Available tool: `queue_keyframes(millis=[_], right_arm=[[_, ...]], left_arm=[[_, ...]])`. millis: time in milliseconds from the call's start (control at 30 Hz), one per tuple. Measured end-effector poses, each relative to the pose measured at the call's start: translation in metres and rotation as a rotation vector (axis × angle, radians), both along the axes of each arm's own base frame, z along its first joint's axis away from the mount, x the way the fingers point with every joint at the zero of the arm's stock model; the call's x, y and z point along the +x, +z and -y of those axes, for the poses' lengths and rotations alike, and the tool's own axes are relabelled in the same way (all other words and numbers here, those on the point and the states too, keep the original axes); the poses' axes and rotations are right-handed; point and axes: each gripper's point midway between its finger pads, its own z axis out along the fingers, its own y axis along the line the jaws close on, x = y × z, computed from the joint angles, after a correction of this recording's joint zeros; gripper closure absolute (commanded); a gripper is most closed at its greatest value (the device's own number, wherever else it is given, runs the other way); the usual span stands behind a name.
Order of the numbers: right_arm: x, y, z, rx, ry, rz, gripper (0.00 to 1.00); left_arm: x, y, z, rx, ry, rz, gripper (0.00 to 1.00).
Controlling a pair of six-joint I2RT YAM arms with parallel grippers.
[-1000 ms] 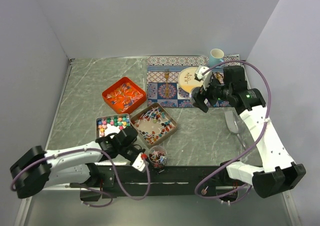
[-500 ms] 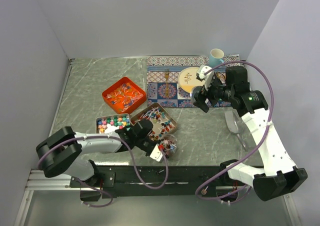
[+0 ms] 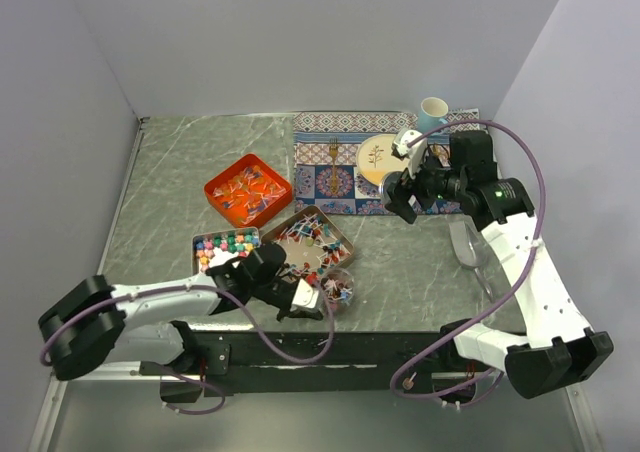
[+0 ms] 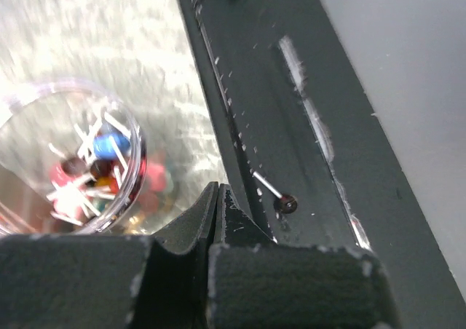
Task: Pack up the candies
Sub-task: Move the packing bottle to the center of the board.
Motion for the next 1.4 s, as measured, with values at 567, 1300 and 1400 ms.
queue_keyframes(millis=[567, 1300, 1400], right_arm=[[0.003, -0.001, -0.001, 0.000, -0.002, -0.007, 0.09], [0.010, -0.019, 0.010, -0.040, -0.013, -0.057, 0.09], [0.015, -0.026, 0.010, -0.048, -0.013, -0.079, 0.09]], left_arm=[[0.066, -0.049, 0.014, 0.092, 0.386, -0.138, 0.99], [0.074, -0.043, 0.078, -0.083, 0.471, -0.166, 0.24], [0.073, -0.044, 0.084, -0.110, 0.525, -0.189, 0.00]])
